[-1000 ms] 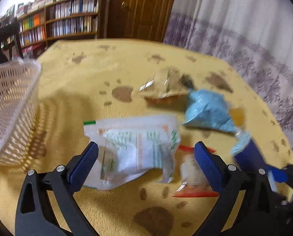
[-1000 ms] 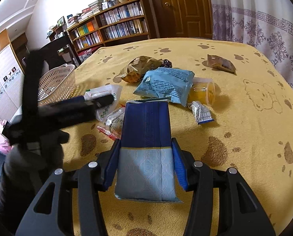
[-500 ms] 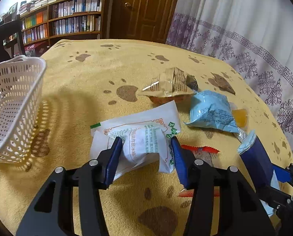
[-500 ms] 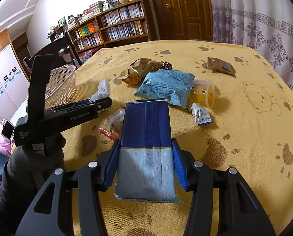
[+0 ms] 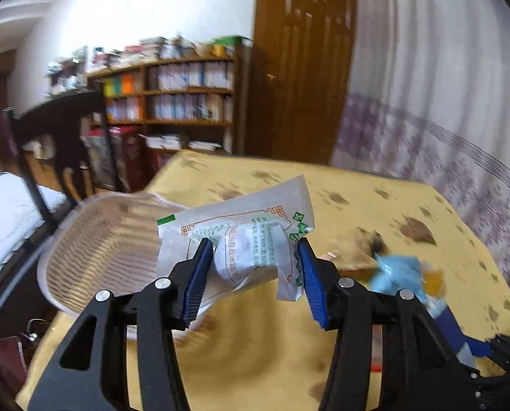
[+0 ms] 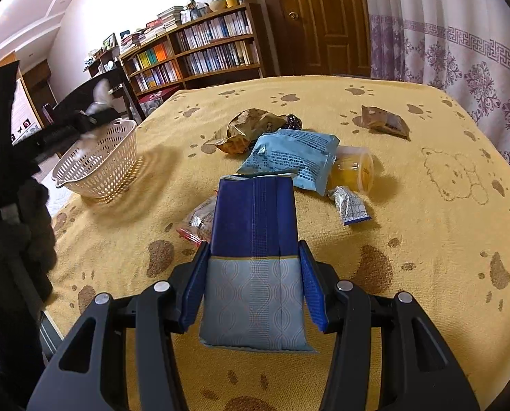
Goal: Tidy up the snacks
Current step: 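Carry the white printed bag into the white basket and open the left gripper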
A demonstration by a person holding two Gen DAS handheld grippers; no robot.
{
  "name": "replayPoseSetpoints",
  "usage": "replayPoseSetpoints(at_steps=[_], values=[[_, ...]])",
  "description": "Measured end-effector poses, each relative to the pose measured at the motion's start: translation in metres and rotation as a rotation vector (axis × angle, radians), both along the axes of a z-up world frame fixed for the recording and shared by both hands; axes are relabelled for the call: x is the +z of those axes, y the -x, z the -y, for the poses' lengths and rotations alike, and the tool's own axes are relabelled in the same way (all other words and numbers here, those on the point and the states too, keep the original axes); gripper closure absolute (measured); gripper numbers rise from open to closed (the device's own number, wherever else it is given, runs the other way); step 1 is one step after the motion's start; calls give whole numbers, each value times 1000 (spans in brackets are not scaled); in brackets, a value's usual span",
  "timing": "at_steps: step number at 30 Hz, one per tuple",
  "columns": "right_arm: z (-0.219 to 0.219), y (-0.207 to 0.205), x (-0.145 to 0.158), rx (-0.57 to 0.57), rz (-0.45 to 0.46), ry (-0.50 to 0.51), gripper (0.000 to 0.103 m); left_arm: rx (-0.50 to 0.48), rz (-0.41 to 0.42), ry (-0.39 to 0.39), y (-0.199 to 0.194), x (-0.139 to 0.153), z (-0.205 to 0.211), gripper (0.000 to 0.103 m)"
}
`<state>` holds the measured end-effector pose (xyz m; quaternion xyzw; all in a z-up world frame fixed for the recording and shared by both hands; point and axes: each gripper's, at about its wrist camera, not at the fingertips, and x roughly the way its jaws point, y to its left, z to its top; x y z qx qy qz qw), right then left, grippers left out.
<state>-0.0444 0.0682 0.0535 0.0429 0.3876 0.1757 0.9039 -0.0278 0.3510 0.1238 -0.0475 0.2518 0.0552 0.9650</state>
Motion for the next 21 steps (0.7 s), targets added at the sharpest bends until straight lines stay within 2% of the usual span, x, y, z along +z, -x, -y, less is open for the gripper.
replayPoseSetpoints(at_steps=[8,9,11,13,21], values=[[-1,2,1,6,5,-2,53,166,9,2,0,11,-51,49],[-1,2,1,5,5,-3,53,182,11,5,-1,12,-55,46],[-1,2,1,6,4,-4,53,217,23,18,0,15,-65,27],[-1,2,1,7,4,-4,53,246,41,25,5,19,-74,19],[-9,5,4,26,16,-7,53,307,92,33,23,32,-93,17]])
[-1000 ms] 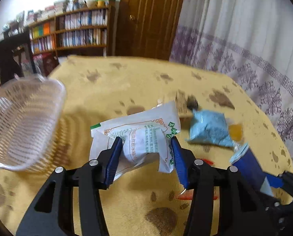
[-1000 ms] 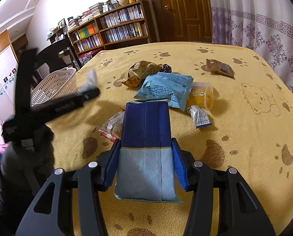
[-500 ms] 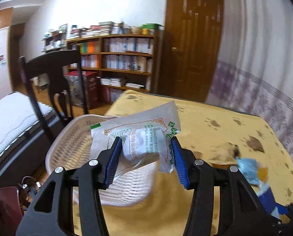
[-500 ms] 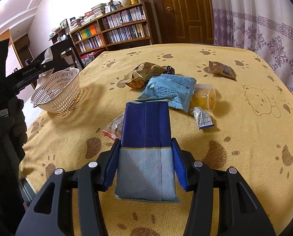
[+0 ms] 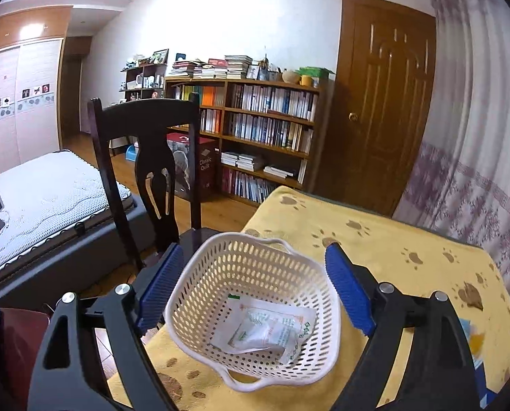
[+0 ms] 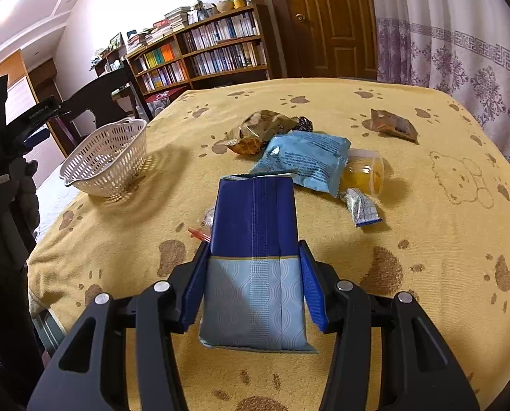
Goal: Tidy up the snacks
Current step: 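Carry the white printed bag into the white basket and open the left gripper, then carry the tissue pack into the basket and open the right gripper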
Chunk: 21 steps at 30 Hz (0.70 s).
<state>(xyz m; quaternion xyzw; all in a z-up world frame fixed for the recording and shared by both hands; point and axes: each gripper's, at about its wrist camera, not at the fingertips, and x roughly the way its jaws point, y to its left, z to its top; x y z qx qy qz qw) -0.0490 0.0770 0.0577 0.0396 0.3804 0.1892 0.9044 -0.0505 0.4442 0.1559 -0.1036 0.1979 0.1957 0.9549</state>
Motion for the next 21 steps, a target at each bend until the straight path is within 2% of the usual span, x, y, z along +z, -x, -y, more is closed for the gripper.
replayPoseSetpoints(at_steps=[6,8,11,16,21], values=[[-19,-8,24,33,39,-22,53,-3,29,-12,9,11,-5,15],[-39,-12,39,75,74,-9,53,7,49,-21,16,16,-7,11],[-73,-23,55,141,97,-14,53,34,83,-32,27,25,-12,10],[-135,-44,71,239,90,-27,53,69,121,-30,43,36,-26,10],[-192,-65,79,290,79,-25,53,76,147,6,50,41,-38,10]])
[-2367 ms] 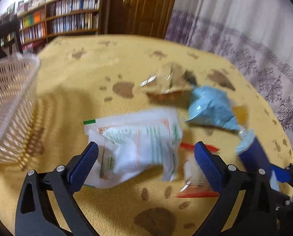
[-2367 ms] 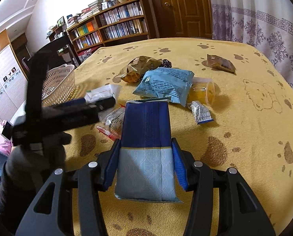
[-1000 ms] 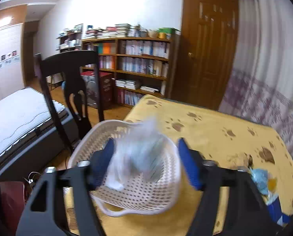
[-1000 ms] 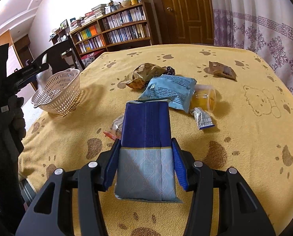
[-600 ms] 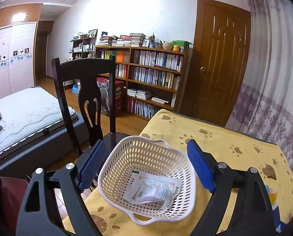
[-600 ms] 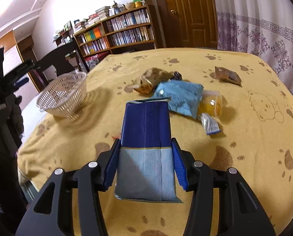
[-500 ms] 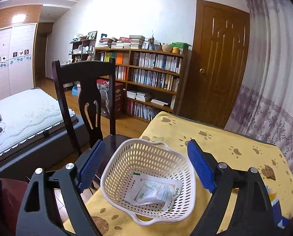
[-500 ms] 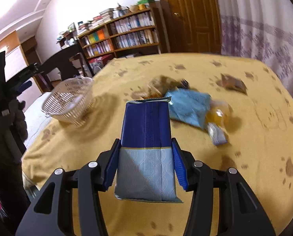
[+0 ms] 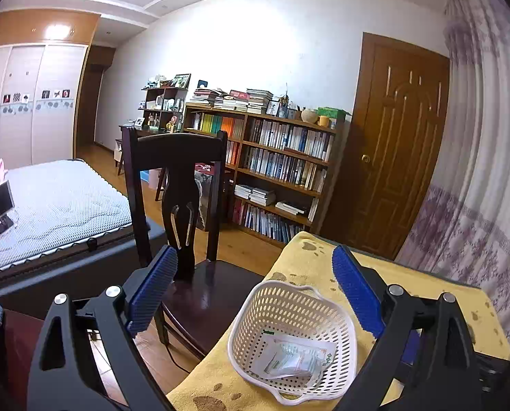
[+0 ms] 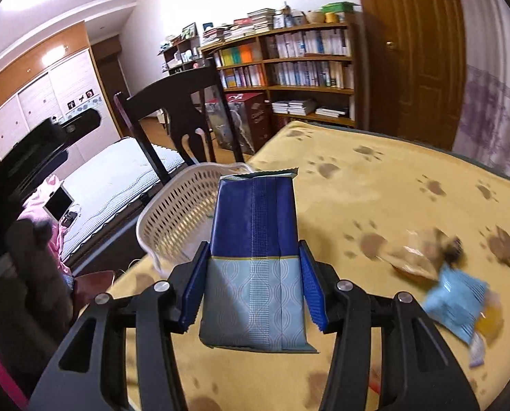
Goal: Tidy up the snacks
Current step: 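Carry the tissue pack into the basket and open the right gripper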
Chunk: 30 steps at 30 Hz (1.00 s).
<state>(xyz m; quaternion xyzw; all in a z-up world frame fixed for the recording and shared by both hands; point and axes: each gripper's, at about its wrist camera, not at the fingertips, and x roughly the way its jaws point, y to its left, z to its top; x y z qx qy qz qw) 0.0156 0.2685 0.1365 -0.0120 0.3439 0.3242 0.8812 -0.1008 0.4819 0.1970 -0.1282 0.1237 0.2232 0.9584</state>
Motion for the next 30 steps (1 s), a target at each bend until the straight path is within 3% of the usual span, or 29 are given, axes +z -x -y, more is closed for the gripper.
replayPoseSetpoints(at_steps=[10,12,14,30], values=[[-86,-34,-8,39,-15,47,52,27,24,12,3,4,-6,10],[-91,-38,-13,29,-24,41,43,27,29,16,4,5,-6,10],[-95,-39,-16,27,-32,31,42,25,31,17,4,5,-5,9],[-34,-37,-31,-92,-55,34,41,-19,32,8,3,6,4,5]])
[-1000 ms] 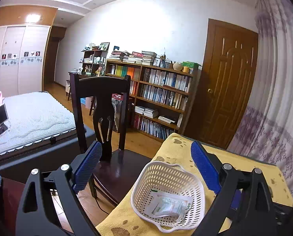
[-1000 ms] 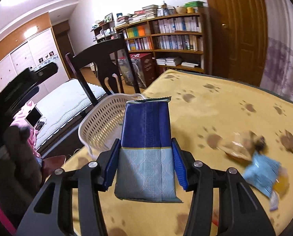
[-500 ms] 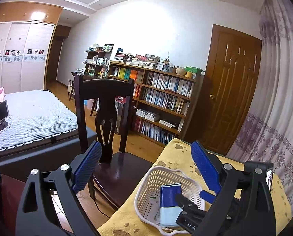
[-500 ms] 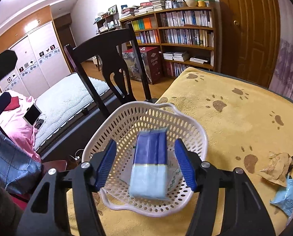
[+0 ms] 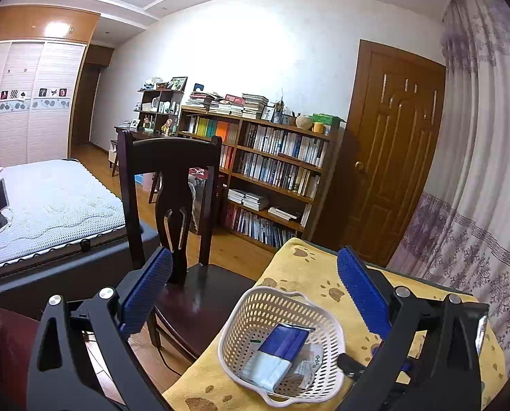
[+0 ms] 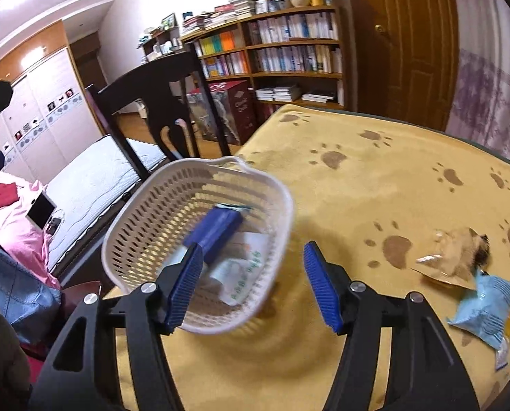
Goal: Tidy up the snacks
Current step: 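Carry the tissue pack into the basket and open the right gripper, then move the right gripper back to the table toward the yellow jelly cup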
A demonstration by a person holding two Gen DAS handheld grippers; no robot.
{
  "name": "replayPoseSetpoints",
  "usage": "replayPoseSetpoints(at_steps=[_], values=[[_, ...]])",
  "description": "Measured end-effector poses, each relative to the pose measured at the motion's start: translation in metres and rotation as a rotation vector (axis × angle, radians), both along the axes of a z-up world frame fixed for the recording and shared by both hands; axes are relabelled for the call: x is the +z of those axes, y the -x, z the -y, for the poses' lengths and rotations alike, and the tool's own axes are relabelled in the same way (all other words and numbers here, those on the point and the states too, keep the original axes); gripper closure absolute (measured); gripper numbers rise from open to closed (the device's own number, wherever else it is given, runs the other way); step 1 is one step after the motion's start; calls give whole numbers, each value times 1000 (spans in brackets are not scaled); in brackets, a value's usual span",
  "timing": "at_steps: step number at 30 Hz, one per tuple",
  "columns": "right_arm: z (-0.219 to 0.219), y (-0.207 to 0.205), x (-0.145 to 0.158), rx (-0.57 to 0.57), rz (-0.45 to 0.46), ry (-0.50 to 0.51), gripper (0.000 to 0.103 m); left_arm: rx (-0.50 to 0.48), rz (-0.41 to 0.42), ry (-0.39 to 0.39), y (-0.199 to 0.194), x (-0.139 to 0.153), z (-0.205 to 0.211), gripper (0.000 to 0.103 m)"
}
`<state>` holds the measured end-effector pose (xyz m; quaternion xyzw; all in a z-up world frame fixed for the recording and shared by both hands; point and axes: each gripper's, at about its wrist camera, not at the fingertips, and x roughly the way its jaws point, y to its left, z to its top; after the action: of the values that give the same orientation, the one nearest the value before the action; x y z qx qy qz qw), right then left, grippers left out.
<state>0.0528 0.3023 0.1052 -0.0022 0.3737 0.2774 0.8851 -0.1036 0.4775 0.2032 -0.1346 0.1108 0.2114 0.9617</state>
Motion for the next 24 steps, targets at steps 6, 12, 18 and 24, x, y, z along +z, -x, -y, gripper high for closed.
replayPoseSetpoints(at_steps=[6,12,18,24], values=[[41,-6,0,-77,5,-14,41,-13,-1,1,0,0,2,4],[98,-10,-3,-191,21,1,39,-35,-9,-7,-4,-1,9,4],[166,-15,-10,-315,18,21,37,-56,-22,-22,-9,-3,17,4],[240,-12,-22,-468,6,30,37,-76,-34,-30,-12,-7,23,4]])
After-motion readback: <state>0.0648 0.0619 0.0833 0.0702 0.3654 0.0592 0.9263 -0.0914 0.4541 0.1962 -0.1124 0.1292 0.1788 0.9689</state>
